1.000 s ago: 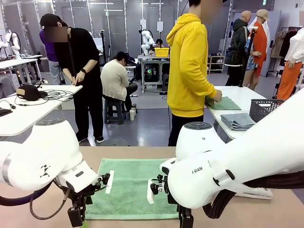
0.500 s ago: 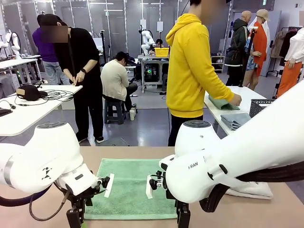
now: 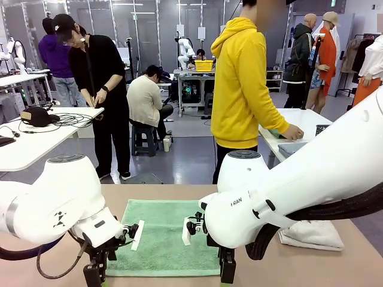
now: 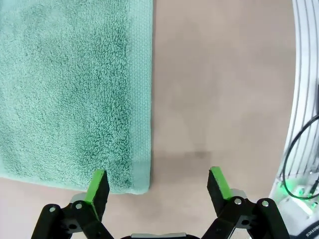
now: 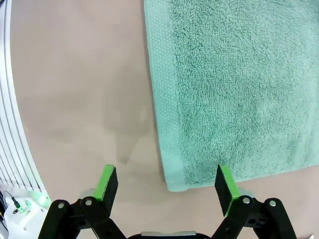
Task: Fold the towels and place them in the basket.
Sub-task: When a person lays out a Towel with hook on the table, fold it in half twice.
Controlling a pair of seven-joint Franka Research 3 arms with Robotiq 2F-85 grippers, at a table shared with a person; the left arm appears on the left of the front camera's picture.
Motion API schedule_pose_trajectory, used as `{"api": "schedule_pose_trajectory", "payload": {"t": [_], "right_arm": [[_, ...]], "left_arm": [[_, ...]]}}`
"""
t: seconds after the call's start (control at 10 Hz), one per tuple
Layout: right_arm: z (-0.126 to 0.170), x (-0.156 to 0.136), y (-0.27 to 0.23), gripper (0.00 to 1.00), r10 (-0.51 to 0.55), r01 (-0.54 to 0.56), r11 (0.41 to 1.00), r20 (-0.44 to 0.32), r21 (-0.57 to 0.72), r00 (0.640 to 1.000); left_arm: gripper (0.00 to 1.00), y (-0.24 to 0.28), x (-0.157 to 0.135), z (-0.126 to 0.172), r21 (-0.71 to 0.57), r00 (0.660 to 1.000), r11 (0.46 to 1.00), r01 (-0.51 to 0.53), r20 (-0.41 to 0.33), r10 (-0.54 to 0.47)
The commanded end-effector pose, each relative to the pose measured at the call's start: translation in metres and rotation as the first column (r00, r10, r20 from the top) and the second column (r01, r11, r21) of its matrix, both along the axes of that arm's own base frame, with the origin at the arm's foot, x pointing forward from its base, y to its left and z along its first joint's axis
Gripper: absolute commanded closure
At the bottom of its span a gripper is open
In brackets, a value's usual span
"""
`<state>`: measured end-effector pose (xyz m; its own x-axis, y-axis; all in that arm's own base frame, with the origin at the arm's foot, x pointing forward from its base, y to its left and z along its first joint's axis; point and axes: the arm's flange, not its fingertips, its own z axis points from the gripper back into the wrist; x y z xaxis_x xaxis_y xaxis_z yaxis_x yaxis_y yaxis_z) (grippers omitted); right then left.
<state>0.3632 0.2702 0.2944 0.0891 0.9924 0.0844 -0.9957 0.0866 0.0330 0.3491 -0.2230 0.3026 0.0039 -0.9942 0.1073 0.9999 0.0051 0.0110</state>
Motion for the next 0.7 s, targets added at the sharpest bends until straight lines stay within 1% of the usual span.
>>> {"api": "schedule_pose_trajectory", "payload": {"t": [0.0, 0.2, 0.3, 0.5, 0.6], "right_arm": [[-0.003, 0.005, 0.0, 0.01, 0.015, -0.014, 1.0, -0.012, 0.006, 1.0], [-0.003, 0.007, 0.0, 0.01, 0.012, -0.012, 1.0, -0.018, -0.001, 1.0], [-0.004, 0.008, 0.0, 0.01, 0.008, -0.008, 1.0, -0.021, -0.006, 1.0], [-0.006, 0.01, -0.001, 0.01, 0.002, -0.002, 1.0, -0.028, -0.005, 1.0], [-0.006, 0.011, 0.0, 0.01, 0.003, -0.003, 1.0, -0.027, -0.003, 1.0]], "left_arm": [[0.0, 0.018, -0.023, -0.012, 0.016, 1.0, 1.0, 0.022, 0.012, -0.022], [0.0, 0.017, -0.019, -0.013, 0.016, 1.0, 1.0, 0.015, 0.003, -0.015], [0.02, 0.017, -0.016, -0.014, 0.013, 1.0, 1.0, 0.013, -0.006, -0.013], [0.46, 0.016, -0.013, -0.016, 0.01, 1.0, 1.0, 0.018, -0.018, -0.018], [0.82, 0.015, -0.013, -0.016, 0.014, 1.0, 1.0, 0.019, -0.017, -0.019]]}}
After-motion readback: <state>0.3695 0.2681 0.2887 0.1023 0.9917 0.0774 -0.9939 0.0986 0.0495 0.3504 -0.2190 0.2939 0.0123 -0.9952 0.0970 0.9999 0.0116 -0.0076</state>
